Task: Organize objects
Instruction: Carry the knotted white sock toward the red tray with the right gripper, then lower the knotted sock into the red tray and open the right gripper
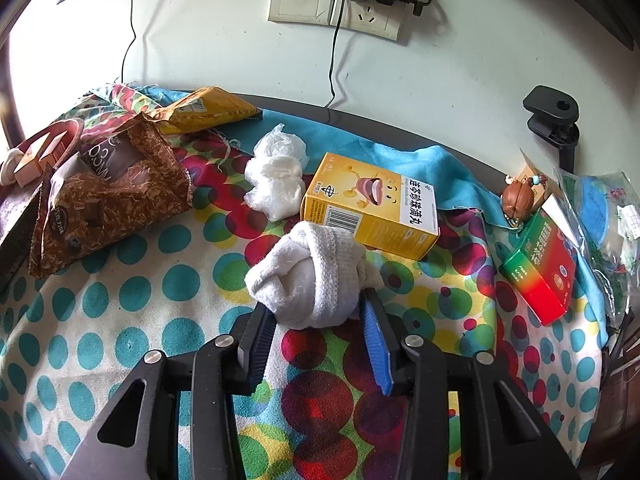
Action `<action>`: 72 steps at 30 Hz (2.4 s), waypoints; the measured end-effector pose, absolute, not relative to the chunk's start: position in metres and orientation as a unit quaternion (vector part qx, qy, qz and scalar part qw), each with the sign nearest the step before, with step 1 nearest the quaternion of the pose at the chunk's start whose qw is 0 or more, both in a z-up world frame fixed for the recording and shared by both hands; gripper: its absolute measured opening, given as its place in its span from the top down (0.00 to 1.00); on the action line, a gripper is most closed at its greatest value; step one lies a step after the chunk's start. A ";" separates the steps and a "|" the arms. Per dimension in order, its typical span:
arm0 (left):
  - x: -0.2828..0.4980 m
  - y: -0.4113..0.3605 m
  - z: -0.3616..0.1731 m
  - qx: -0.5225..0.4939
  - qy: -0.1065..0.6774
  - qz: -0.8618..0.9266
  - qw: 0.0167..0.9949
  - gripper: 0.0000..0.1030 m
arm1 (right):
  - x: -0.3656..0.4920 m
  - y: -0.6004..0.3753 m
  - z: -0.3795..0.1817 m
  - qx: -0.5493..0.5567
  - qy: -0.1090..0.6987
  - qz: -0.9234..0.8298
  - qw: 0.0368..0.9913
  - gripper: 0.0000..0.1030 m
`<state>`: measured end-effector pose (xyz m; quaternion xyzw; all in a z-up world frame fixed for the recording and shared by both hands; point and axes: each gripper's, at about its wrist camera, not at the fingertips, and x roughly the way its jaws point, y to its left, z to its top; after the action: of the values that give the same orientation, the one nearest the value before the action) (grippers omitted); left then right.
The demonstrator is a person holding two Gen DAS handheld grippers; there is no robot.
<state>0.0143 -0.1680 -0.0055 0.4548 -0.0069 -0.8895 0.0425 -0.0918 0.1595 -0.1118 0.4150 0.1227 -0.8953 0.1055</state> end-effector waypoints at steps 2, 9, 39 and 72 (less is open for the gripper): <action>0.016 -0.169 -0.008 0.453 -0.014 -0.890 0.047 0.45 | -0.092 0.157 -0.112 0.414 0.127 -0.895 0.104 0.64; 0.031 -0.176 -0.005 0.451 -0.020 -0.892 0.023 0.45 | -0.090 0.161 -0.114 0.416 0.121 -0.896 0.095 0.65; 0.054 -0.281 0.038 0.426 0.069 -0.896 0.107 0.45 | -0.027 -0.130 -0.049 0.444 0.180 -0.812 0.333 0.65; 0.052 -0.297 0.028 0.441 0.093 -0.887 0.096 0.45 | -0.021 -0.205 -0.088 0.458 0.245 -0.786 0.336 0.46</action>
<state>0.0516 -0.2968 0.0279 0.4412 0.0932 -0.8873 0.0963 -0.0209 -0.2050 -0.0880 0.4578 0.2448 -0.7857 0.3364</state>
